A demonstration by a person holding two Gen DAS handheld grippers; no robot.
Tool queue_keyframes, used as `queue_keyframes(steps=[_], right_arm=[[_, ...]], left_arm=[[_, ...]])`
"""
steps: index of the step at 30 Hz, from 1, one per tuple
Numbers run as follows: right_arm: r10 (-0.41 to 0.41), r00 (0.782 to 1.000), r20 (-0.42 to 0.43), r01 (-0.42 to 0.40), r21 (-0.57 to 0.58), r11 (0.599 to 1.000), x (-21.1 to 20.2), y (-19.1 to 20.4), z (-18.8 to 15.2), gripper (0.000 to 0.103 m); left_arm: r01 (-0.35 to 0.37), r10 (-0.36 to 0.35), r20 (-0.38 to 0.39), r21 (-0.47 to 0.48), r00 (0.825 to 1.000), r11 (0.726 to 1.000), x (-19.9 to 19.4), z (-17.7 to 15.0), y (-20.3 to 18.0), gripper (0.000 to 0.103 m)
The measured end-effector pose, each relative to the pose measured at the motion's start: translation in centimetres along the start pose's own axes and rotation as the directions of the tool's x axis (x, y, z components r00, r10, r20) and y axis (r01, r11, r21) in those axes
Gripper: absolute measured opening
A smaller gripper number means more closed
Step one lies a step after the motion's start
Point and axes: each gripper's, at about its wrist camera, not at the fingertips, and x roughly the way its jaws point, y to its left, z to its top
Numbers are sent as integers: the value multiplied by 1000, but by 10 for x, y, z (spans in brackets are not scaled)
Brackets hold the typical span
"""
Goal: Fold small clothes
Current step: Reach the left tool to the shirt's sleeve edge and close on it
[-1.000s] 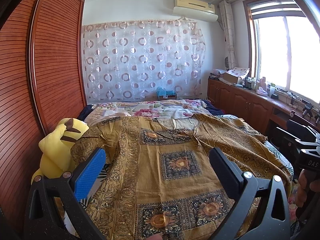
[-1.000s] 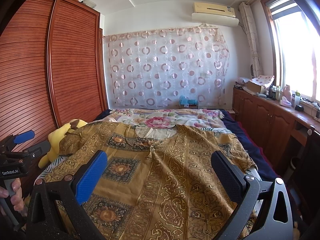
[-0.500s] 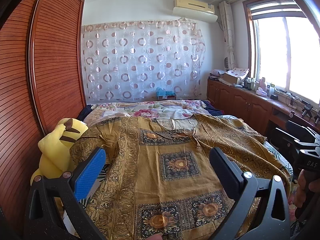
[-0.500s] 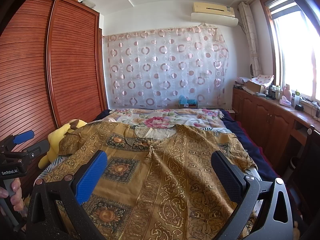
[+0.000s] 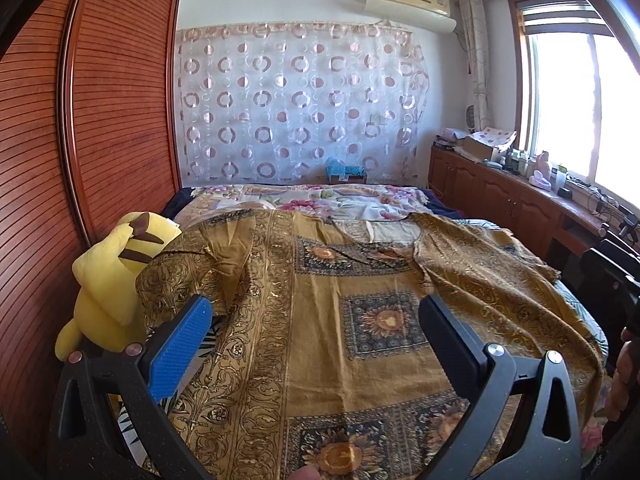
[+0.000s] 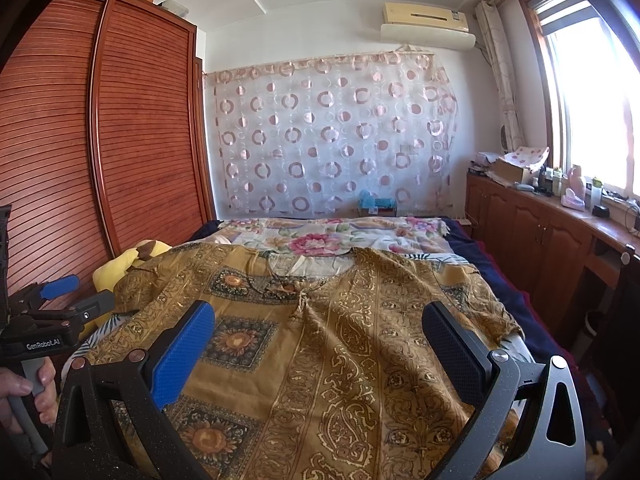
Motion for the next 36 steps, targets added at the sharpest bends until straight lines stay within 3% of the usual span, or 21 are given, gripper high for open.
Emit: queue_keyframes(steps=[7,14,26,32,36], right_arm=[[0,1000,11,1,-19,1000,26,5,0,103],[52,997,-58,-55,-51,997,53,8,1,103],[120,972,-200,-138,-79,987,95,6,5,103],[127,961,-245,-159,-112,981,104,7,9,103],[120,956,-267,-160,-134,978,108,8,12,103]], left_arm=[[-50,50,-33,11,998,999,33,-8,18,103],[-75,75,-95,7,993,997,53,-15,43,103],[-27,17,-148,-70,989,997,75,-8,124,100],[-28,4,-230,-102,973,994,105,-9,161,82],[-28,-10,-316,-115,949,993,129,-16,177,82]])
